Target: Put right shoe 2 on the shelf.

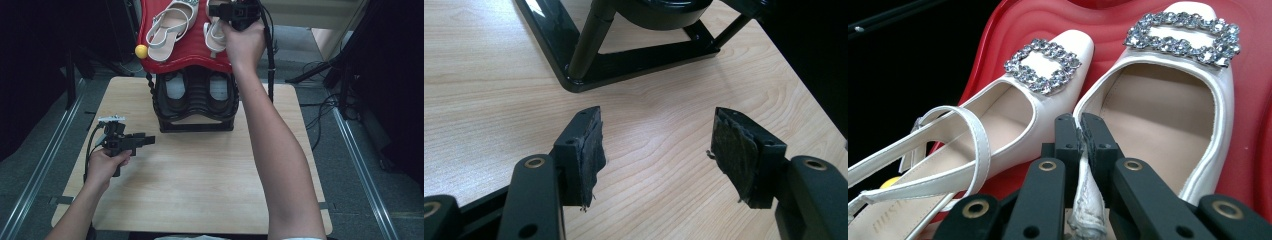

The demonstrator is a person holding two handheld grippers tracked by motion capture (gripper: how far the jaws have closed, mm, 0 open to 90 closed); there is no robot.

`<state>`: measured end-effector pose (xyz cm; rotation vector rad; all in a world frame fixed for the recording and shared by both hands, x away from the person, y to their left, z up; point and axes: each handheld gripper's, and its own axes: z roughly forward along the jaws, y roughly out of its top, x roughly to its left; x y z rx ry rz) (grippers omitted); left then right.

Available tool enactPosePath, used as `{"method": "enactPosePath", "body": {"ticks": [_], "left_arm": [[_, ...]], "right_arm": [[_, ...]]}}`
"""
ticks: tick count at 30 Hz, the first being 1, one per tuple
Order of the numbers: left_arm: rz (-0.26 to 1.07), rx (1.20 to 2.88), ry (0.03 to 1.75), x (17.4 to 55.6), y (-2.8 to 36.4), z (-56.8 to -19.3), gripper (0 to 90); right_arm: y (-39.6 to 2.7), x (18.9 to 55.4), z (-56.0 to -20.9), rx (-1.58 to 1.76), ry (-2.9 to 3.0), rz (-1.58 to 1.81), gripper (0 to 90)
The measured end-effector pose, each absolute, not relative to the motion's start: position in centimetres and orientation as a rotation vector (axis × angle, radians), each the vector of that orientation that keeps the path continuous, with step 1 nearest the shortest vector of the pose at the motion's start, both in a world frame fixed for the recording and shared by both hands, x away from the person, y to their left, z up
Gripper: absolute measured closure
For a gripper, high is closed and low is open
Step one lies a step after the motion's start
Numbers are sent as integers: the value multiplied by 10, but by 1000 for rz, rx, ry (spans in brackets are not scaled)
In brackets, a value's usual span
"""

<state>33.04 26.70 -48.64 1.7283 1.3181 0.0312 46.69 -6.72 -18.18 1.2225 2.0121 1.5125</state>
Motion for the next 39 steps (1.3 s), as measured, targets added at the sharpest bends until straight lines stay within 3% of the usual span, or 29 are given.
{"method": "enactPosePath", "body": {"ticks": [7,11,24,39], "left_arm": [[25,1728,1316,330,266,-487,375],[25,1726,1320,330,266,-487,374],[27,1729,1321,330,266,-487,374],[25,1732,1323,330,267,-487,372]], "right_arm": [[-73,468,-184,1252,2017,1575,850],[-74,467,-181,1234,2004,1569,754],[-79,462,-174,1204,2003,1544,739],[-112,458,-171,1236,1999,1609,634]]}}
